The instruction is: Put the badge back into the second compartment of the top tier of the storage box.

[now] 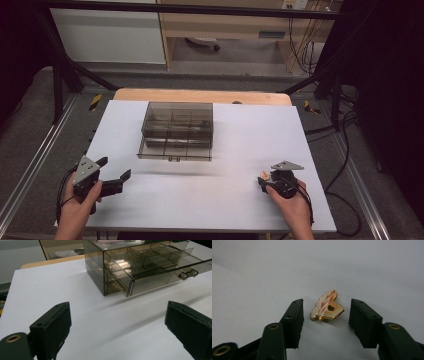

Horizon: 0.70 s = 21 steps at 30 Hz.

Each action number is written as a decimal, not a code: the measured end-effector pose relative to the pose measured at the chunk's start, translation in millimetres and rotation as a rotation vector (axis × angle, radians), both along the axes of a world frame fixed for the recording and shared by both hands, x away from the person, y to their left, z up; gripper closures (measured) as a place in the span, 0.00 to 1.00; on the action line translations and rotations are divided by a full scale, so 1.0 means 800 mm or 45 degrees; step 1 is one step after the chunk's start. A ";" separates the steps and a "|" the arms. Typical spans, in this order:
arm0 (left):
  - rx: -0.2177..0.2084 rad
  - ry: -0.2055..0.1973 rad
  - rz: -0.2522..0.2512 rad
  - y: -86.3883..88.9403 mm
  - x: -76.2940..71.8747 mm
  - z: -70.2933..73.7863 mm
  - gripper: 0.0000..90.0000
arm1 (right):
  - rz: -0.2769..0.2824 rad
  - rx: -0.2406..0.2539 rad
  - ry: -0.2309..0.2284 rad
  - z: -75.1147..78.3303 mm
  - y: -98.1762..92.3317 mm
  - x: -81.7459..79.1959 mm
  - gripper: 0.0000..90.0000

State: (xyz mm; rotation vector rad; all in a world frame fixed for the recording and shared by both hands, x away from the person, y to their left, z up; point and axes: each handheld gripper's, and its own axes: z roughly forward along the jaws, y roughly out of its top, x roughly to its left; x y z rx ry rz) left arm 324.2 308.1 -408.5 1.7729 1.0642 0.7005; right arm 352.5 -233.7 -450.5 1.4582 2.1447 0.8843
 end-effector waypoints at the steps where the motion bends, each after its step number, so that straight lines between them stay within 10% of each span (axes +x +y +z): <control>1: 0.000 0.000 0.000 0.000 0.000 0.000 0.07 | 0.000 0.000 0.000 0.000 0.000 0.000 0.53; 21: -0.011 0.000 0.016 0.006 0.001 0.001 0.08 | 0.015 0.034 -0.094 0.010 0.005 -0.002 0.82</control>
